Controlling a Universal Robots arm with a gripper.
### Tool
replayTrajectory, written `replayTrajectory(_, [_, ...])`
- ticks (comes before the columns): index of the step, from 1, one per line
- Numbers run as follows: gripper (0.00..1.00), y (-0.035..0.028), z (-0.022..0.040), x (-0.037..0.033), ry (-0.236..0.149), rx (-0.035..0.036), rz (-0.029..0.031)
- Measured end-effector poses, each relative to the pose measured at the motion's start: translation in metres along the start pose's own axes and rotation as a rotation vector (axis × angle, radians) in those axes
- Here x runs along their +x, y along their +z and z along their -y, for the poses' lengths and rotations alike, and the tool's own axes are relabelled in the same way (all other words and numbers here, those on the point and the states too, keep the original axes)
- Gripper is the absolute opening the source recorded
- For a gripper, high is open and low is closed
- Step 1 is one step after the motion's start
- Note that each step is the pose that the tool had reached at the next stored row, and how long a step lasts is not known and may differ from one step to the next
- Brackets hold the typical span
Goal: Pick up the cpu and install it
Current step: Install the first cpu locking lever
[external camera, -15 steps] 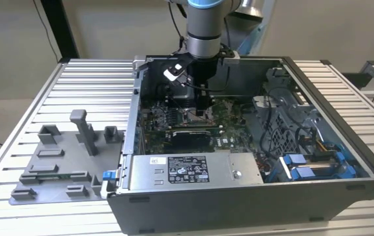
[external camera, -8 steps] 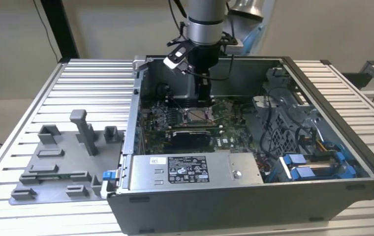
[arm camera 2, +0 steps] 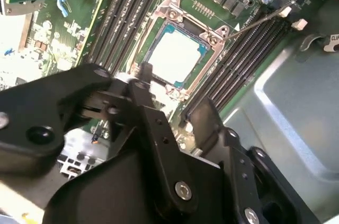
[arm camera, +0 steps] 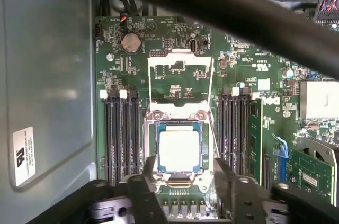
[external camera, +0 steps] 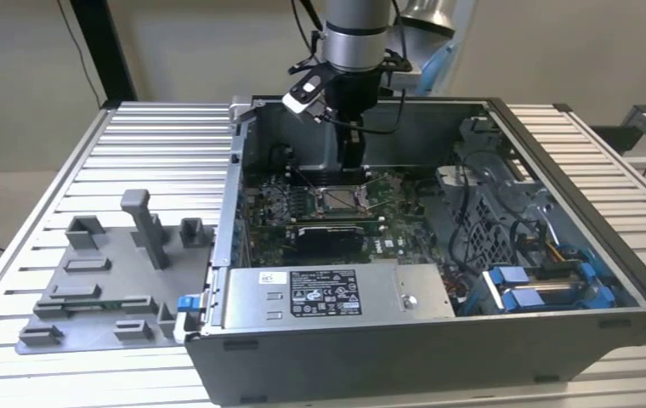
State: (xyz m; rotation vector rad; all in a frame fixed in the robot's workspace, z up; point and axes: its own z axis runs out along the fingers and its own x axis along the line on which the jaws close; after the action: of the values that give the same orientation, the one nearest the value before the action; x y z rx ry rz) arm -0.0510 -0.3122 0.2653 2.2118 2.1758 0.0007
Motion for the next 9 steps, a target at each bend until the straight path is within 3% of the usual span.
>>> replayTrajectory(9, [0.0,0.0,0.0,-0.0003,0.0,-0.0001,-0.0001])
